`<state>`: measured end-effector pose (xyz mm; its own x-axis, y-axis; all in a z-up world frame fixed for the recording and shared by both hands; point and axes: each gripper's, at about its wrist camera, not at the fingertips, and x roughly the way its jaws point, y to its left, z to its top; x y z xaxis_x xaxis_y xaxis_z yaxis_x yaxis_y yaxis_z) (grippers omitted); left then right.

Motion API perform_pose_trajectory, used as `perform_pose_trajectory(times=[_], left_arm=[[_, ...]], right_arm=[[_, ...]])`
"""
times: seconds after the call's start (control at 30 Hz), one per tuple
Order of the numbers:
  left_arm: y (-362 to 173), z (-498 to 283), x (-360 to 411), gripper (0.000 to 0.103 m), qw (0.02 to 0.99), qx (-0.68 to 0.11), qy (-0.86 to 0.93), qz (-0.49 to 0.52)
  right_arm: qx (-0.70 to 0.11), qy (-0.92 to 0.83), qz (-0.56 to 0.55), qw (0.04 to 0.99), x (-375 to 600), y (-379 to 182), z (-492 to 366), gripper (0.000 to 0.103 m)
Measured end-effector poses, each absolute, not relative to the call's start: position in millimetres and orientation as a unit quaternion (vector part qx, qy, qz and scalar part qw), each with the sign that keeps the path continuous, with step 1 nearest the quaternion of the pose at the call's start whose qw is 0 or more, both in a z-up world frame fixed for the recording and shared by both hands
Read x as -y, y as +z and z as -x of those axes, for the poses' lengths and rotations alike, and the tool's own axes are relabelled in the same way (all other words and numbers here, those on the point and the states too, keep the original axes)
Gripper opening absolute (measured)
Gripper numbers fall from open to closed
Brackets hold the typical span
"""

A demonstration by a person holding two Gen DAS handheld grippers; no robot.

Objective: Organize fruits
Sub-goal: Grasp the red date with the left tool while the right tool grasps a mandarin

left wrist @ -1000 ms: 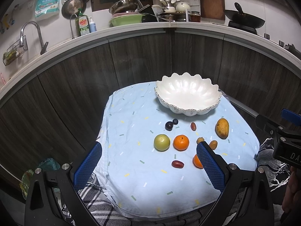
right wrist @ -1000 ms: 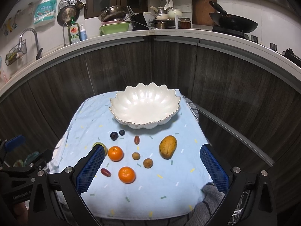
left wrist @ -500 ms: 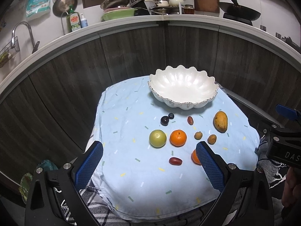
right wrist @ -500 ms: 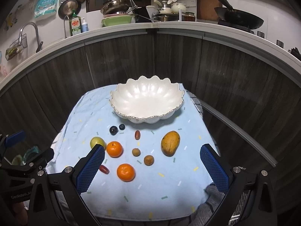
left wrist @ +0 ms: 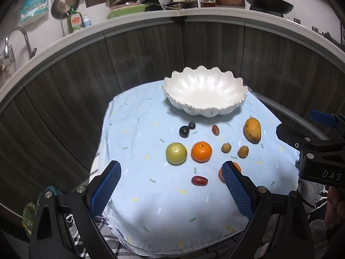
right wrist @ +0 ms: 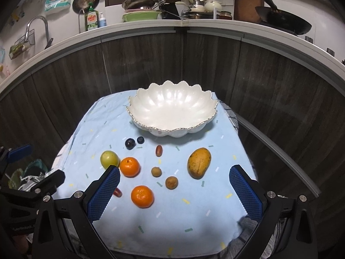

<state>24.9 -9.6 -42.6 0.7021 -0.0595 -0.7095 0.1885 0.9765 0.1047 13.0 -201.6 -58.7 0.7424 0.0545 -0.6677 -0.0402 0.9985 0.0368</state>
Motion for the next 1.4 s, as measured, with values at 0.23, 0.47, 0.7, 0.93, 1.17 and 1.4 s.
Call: perform_pose_trajectory(times=[0.23,0.47,0.7,0.93,1.17,1.4], left_arm=[[-56,-32,13,0.092,0.915,-0.386,-0.083,-0.088],[-73,-39,21,0.086,0.907,-0.395,-0.107,-0.100],[-92,-43,26,0.083,0.900,-0.398,-0.127,-0.123],[-117,-48,33,0.078,0.886,-0.419,-0.148,-0.132],[-138,-58,38,0.071,0.875,-0.434,-0.171,-0.133],[-154,-69,40,0.067,0.867,-0.447,-0.172,-0.137]], right_arm=[[-0.371,0.031,-0.007,0.928,200,-73,-19,0.102],[-0.386,0.051,-0.006,0.921,196,-90,-27,0.097],[-0.402,0.072,0.008,0.913,187,-104,-34,0.095],[-0.426,0.094,0.016,0.900,180,-122,-41,0.086],[-0.443,0.111,0.017,0.889,174,-141,-51,0.082],[-0.464,0.130,0.015,0.876,169,-159,-61,0.078]])
